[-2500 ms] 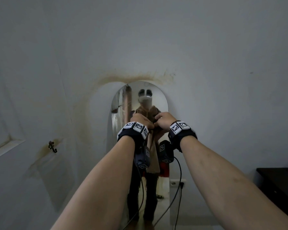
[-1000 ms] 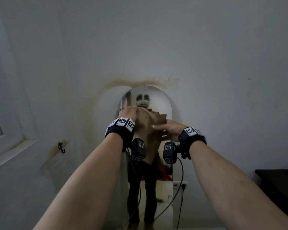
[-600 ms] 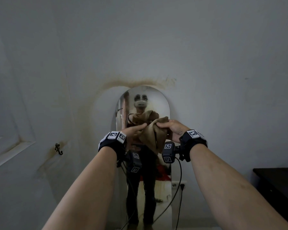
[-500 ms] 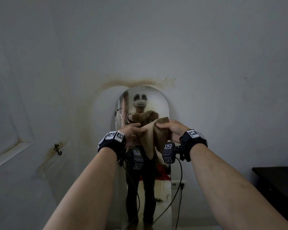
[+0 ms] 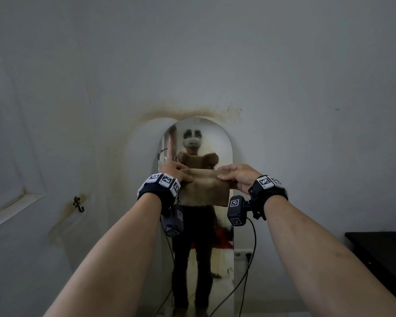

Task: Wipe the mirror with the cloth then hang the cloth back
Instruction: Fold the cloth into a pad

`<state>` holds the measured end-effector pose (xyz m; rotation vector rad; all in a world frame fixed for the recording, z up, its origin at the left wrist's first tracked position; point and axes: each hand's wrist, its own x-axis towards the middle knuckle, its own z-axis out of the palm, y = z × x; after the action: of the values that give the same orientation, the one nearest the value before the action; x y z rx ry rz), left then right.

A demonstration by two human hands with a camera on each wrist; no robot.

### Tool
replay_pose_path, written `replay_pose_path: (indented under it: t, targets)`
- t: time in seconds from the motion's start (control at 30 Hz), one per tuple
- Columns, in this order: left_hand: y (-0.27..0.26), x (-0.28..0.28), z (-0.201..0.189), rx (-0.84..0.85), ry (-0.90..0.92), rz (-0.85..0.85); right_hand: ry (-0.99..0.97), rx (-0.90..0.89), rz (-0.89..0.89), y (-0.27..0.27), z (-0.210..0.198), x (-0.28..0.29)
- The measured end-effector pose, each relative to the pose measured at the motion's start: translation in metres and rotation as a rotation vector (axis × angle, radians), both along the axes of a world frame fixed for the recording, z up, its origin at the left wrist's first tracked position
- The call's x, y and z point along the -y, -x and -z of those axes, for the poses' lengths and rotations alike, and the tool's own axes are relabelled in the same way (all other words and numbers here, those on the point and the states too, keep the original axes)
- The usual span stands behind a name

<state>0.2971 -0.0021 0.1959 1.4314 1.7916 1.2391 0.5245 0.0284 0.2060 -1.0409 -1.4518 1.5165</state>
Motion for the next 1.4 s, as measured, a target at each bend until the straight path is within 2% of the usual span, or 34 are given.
replay_pose_path:
  t: [0.17,0.3,0.4,0.57,0.67,0.8,0.87,1.0,1.17,1.4]
  targets:
    - [0.006,-0.001,-0.008,-0.105,-0.006,-0.009,-0.081,0.19,-0.069,-0.002,-0.004,-0.005]
    - [0.01,0.001,-0.008,-0.088,-0.027,-0.013,-0.132,0.391,-0.073,-0.005,-0.013,-0.01]
    - [0.01,0.004,-0.01,-0.016,-0.046,0.01,-0.139,0.464,-0.084,-0.007,-0.017,-0.014]
    - [0.0,0.011,-0.015,0.122,-0.033,0.057,-0.04,0.177,-0.086,-0.005,-0.013,-0.007]
    - [-0.005,0.01,-0.015,0.2,-0.012,0.029,-0.055,0.209,-0.159,-0.002,-0.006,-0.001]
    - [-0.008,0.008,-0.009,0.309,-0.013,0.052,-0.055,0.073,-0.03,-0.001,-0.005,-0.007]
    - [-0.008,0.012,-0.008,0.343,-0.026,0.053,-0.04,0.062,-0.028,-0.002,-0.005,-0.007]
    - [-0.007,0.011,-0.005,0.26,-0.041,-0.019,-0.104,0.194,0.059,-0.001,-0.006,-0.008]
    - [-0.025,0.009,-0.01,-0.025,-0.059,-0.115,-0.295,0.497,0.22,0.013,-0.012,-0.01]
    - [-0.052,0.008,-0.022,-0.19,-0.053,-0.102,-0.386,0.557,0.001,0.046,-0.016,-0.002]
